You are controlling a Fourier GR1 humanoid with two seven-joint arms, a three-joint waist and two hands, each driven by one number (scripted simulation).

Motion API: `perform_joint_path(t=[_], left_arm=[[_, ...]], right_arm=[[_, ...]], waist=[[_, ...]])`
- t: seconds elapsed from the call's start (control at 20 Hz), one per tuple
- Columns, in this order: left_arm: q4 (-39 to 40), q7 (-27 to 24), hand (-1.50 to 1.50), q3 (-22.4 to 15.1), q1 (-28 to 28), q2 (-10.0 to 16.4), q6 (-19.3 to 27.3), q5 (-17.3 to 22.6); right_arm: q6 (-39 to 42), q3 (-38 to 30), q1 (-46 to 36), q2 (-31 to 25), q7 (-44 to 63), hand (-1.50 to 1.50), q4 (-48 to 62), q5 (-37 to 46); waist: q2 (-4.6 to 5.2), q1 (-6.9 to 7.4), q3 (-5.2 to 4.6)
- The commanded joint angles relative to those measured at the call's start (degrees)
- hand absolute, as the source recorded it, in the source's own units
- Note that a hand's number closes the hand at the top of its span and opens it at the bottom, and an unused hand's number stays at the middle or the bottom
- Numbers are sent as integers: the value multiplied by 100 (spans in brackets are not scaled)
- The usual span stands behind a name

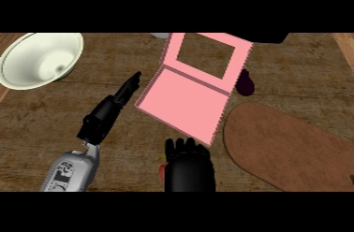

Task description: Pick the bell pepper from the cutting board and place it in the cardboard box

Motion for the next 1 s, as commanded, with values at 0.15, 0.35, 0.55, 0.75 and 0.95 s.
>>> perform_joint_path(t=[0.15, 0.35, 0.55, 0.75, 0.95], left_arm=[[116, -69, 0, 143, -2, 60, -29, 74], [117, -92, 0, -46, 85, -113, 93, -64], [134, -87, 0, 72, 41, -27, 50, -5], [268, -113, 0, 96, -78, -1, 68, -71], [204, -97, 0, 106, -107, 16, -28, 11]], right_arm=[[76, 353, -952, 92, 1533, 150, -601, 119], [-88, 185, -1114, 92, 1799, 150, -608, 79], [18, -50, -1378, 91, 1990, 150, -608, 154], [250, -432, -1865, 91, 2044, 150, -490, -7], [256, -1000, -2347, 91, 2047, 150, -244, -304]], waist=[[-51, -87, -6], [-37, -111, -4], [-40, -141, -6], [-23, -145, -9], [-3, -108, -1]])
